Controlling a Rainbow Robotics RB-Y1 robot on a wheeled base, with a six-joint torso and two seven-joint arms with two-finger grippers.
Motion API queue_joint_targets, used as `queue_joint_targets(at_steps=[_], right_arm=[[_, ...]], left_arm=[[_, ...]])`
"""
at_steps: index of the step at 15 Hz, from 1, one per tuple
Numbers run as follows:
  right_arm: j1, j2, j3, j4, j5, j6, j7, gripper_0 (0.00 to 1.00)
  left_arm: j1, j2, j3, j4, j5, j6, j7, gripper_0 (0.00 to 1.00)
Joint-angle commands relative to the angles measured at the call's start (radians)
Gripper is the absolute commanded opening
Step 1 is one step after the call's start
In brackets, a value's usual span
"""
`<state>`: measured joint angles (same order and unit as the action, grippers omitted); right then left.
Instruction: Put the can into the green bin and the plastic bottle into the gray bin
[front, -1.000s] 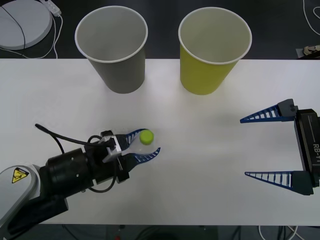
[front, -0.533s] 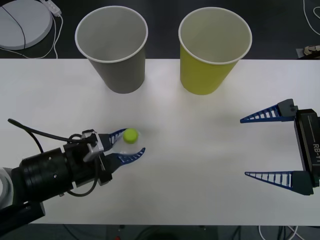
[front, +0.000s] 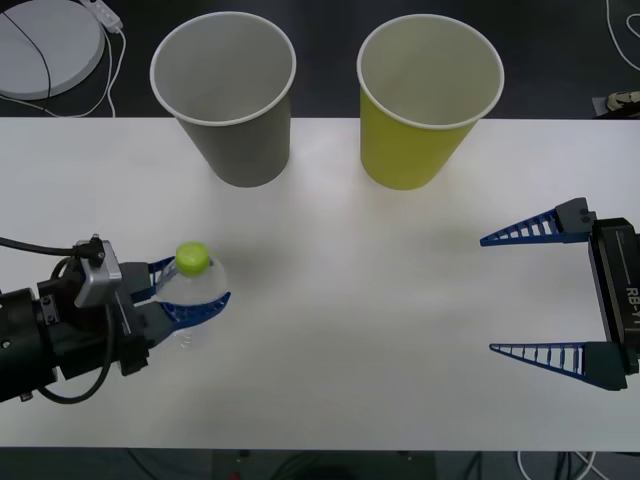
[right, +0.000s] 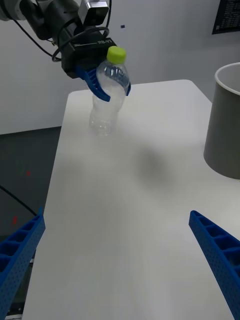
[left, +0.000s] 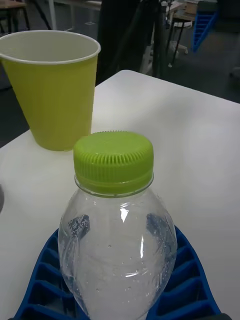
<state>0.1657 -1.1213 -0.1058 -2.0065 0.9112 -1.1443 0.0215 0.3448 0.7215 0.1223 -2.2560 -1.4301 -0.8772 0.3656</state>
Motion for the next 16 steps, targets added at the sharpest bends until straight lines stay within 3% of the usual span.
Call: queue_joint_targets(at_steps=[1, 8, 16], right_arm=[[0.0, 0.0, 0.0, 0.0, 0.0, 0.0, 0.0, 1.0], [0.0, 0.0, 0.0, 0.0, 0.0, 0.0, 0.0, 1.0], [0.0, 0.0, 0.0, 0.0, 0.0, 0.0, 0.0, 1.0]], left_arm=[[0.02, 0.006, 0.079, -0.004, -0.003, -0.003, 0.029, 0.0], [0.043, 0.012, 0.249, -0.004, -0.066, -0.003, 0.134, 0.0], [-0.009, 0.099, 0.329, -0.005, -0.13, -0.005, 0.421, 0.0]])
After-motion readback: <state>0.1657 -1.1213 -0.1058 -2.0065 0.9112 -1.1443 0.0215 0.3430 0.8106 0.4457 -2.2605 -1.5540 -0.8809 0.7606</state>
